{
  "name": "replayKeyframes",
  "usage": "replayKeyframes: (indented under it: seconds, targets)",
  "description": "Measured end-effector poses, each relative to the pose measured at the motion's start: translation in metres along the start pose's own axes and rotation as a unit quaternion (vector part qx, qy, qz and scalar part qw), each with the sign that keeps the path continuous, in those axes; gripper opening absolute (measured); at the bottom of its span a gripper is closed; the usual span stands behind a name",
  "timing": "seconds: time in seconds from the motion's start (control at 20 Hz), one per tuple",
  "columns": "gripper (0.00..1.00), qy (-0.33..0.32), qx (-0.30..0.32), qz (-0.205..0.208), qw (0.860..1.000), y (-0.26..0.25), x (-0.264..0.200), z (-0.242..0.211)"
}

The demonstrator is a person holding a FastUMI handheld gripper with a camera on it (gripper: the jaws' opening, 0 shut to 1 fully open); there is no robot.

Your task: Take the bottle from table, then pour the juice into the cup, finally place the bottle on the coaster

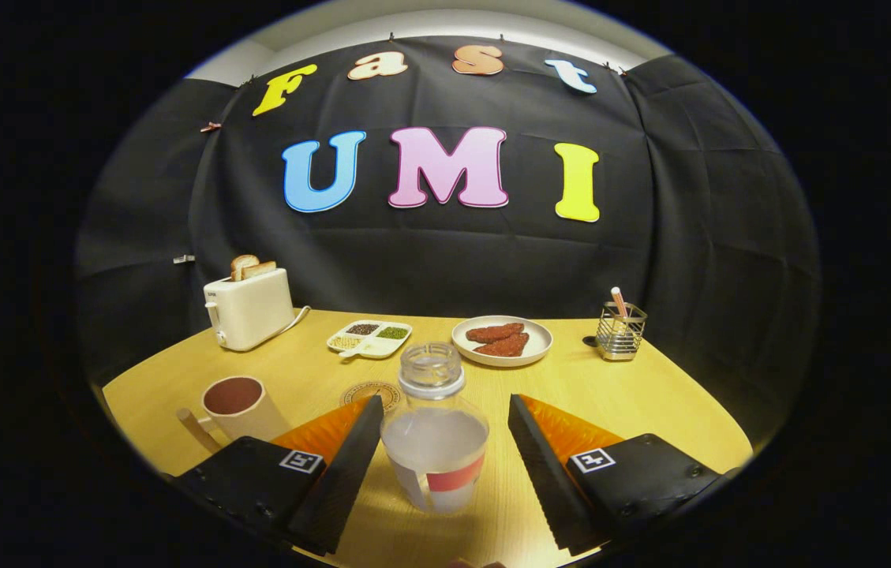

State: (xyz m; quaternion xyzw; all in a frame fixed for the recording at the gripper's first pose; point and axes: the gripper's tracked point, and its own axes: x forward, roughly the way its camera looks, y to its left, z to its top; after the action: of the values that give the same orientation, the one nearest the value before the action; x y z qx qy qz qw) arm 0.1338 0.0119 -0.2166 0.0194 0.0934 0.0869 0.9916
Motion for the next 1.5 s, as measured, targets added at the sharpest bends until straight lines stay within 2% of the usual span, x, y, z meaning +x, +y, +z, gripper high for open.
replayKeyframes:
  seconds: [0.25,0.4,0.45,0.55,0.85,0.95,1.15,1.3,1.5]
  targets:
    - [0.97,0.005,0.000,-0.002,1.000,0.001,0.012,-0.019]
    - [0.91,0.018,0.005,-0.006,1.000,0.001,0.014,-0.033]
    - [0.83,0.023,0.007,-0.007,1.000,0.003,0.012,-0.036]
    - [0.78,0.018,0.003,-0.005,1.000,0.005,0.016,-0.034]
    - [0.75,0.045,-0.013,0.011,0.999,0.009,0.021,-0.034]
    - [0.71,0.052,-0.028,0.014,0.998,0.009,0.025,-0.034]
    - [0.70,0.052,-0.086,0.023,0.995,0.015,0.023,-0.020]
    - [0.70,0.060,-0.146,0.035,0.987,0.023,0.025,-0.009]
    - [0.70,0.109,-0.209,0.032,0.971,0.031,0.030,-0.010]
